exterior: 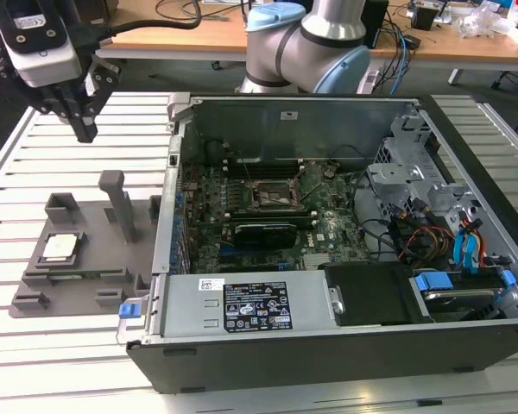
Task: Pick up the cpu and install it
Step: 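Reach for the cpu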
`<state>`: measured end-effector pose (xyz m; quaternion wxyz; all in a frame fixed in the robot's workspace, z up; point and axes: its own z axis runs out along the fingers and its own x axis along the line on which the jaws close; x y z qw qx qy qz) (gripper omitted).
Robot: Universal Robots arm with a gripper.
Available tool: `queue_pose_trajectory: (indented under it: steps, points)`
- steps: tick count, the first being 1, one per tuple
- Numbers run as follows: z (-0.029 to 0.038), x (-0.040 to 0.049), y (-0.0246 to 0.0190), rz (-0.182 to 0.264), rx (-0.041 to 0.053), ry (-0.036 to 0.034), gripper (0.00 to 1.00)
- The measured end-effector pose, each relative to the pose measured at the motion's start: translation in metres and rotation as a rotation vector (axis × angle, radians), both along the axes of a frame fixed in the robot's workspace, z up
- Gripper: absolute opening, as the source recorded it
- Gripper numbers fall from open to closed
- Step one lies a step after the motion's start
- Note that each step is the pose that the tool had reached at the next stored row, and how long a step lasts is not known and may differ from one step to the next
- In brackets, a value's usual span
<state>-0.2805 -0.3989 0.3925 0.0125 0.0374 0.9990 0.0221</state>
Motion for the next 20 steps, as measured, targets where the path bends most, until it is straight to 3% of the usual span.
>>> queue_pose_trajectory:
  steps: [20]
  points:
    - [-0.0005,-0.0557,0.0,0.0,-0.0001,0.0,0.11]
